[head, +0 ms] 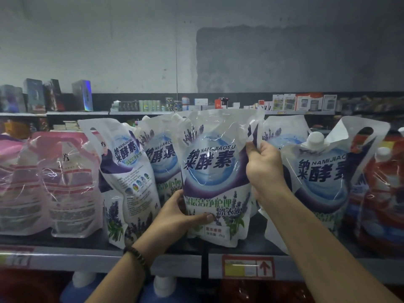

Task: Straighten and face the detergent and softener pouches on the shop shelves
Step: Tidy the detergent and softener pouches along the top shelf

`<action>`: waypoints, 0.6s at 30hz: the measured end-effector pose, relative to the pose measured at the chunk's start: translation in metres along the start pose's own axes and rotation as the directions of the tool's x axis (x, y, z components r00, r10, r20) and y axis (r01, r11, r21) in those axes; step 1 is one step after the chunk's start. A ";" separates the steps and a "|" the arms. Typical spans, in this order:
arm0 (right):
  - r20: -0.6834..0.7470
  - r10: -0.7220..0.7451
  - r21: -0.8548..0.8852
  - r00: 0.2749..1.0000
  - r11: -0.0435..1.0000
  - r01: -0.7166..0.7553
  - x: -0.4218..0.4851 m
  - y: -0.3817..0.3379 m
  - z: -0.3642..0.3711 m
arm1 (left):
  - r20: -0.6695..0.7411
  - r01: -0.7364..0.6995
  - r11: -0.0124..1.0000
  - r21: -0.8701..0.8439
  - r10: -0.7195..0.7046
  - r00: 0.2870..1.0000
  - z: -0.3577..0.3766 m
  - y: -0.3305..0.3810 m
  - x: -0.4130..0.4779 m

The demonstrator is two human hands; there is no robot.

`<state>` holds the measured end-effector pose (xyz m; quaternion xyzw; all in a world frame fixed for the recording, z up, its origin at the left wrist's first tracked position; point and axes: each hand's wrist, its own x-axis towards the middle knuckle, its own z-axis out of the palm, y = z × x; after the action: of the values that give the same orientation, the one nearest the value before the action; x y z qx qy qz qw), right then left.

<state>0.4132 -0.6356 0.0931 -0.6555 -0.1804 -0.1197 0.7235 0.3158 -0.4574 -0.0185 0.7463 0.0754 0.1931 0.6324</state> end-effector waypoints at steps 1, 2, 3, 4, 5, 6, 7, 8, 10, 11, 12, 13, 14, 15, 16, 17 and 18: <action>0.006 0.002 -0.014 1.000 1.000 -0.002 0.000 -0.001 -0.001 | -0.006 0.001 1.000 0.012 -0.001 1.000 0.001 0.001 -0.001; 0.016 0.004 -0.041 1.000 0.999 -0.003 0.000 -0.002 -0.003 | -0.024 -0.001 1.000 0.012 0.001 1.000 0.001 0.001 -0.001; 0.029 0.000 -0.092 1.000 0.996 0.003 -0.001 -0.005 -0.005 | -0.037 -0.004 1.000 0.019 0.004 0.999 0.001 0.000 -0.001; 0.041 -0.020 -0.158 0.999 0.987 0.026 -0.002 -0.005 -0.008 | -0.046 -0.004 1.000 0.021 0.005 0.999 0.002 0.000 -0.001; 0.053 -0.052 -0.224 0.997 0.973 0.062 -0.002 -0.005 -0.010 | -0.047 -0.002 1.000 0.023 0.003 0.999 0.003 0.000 -0.002; 0.066 -0.086 -0.275 0.994 0.956 0.101 -0.003 -0.003 -0.012 | -0.045 0.002 1.000 0.019 -0.001 0.999 0.005 0.002 -0.004; 0.080 -0.112 -0.311 0.991 0.941 0.131 -0.006 -0.002 -0.014 | -0.045 0.005 1.000 0.020 -0.004 0.999 0.005 0.002 -0.004; 0.094 -0.129 -0.336 0.987 0.929 0.154 -0.011 0.000 -0.016 | -0.047 0.005 1.000 0.021 -0.004 0.999 0.006 0.002 -0.006; 0.122 -0.137 -0.358 0.983 0.918 0.173 -0.021 0.003 -0.020 | -0.052 -0.004 1.000 0.026 0.005 0.999 0.007 0.003 -0.008; 0.132 -0.130 -0.345 0.983 0.923 0.169 -0.027 0.004 -0.022 | -0.054 -0.015 0.999 0.031 0.017 0.998 0.007 0.003 -0.009; 0.143 -0.118 -0.321 0.983 0.934 0.159 -0.033 0.005 -0.025 | -0.059 -0.027 0.999 0.038 0.030 0.998 0.008 0.003 -0.011; 0.154 -0.106 -0.298 0.982 0.943 0.148 -0.041 0.007 -0.028 | -0.061 -0.037 0.998 0.042 0.040 0.997 0.008 0.004 -0.012; 0.163 -0.094 -0.285 0.982 0.949 0.138 -0.047 0.010 -0.031 | -0.062 -0.043 0.998 0.046 0.045 0.997 0.008 0.004 -0.012; 0.170 -0.087 -0.278 0.982 0.951 0.133 -0.054 0.013 -0.034 | -0.062 -0.046 0.998 0.048 0.049 0.997 0.008 0.003 -0.012; 0.178 -0.080 -0.276 0.981 0.953 0.128 -0.061 0.017 -0.036 | -0.065 -0.050 0.998 0.046 0.053 0.997 0.008 0.003 -0.011; 0.186 -0.076 -0.277 0.980 0.952 0.127 -0.068 0.022 -0.038 | -0.068 -0.050 0.998 0.039 0.052 0.996 0.008 0.002 -0.011; 0.192 -0.078 -0.285 0.978 0.949 0.131 -0.076 0.027 -0.041 | -0.071 -0.051 0.998 0.034 0.053 0.996 0.009 0.001 -0.010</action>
<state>0.3598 -0.6777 0.0345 -0.7540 -0.2592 -0.1243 0.5906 0.3102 -0.4693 -0.0203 0.7505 0.0818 0.2350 0.6122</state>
